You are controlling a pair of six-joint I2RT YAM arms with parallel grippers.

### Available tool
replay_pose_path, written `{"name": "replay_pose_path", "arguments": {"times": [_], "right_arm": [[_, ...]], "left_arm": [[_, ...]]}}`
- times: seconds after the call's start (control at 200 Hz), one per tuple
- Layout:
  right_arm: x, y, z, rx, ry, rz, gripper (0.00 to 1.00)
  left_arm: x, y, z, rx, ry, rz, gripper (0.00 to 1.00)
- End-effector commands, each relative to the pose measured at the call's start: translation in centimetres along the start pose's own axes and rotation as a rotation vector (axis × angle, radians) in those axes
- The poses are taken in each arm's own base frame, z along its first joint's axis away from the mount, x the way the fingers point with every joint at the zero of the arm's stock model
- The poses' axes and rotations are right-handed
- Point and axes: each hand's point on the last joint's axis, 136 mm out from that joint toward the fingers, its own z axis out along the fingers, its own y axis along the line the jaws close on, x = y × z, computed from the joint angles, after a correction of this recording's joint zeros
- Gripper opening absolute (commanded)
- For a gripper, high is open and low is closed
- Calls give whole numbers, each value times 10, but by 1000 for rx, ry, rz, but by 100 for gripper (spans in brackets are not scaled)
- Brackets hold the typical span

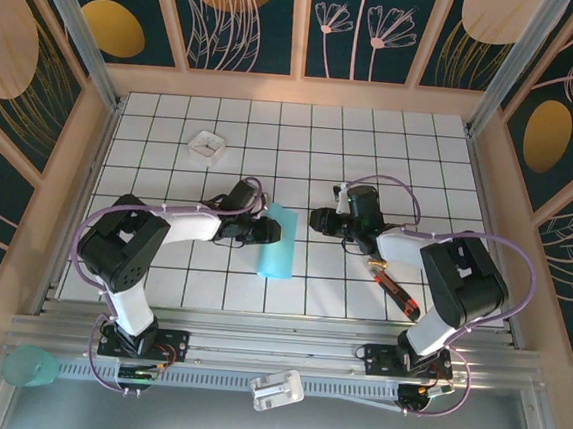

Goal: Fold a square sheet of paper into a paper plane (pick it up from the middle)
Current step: Hold the square sheet of paper at the center of the table.

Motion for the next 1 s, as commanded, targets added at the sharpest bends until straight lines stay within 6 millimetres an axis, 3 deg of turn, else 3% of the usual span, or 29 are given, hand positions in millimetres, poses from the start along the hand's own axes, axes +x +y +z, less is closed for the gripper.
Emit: {"name": "replay_pose_path", "arguments": {"times": [0.0, 0.24, 0.996], "right_arm": [[0, -9, -7, 51, -11, -24, 34], [-1, -9, -7, 45, -6, -21, 34], [1, -4, -11, 15, 3, -5, 35]], "left_arm": [[35, 32, 15, -123, 129, -3, 44], [40, 39, 18, -177, 158, 28, 48], [44, 49, 21, -229, 158, 31, 48]]}}
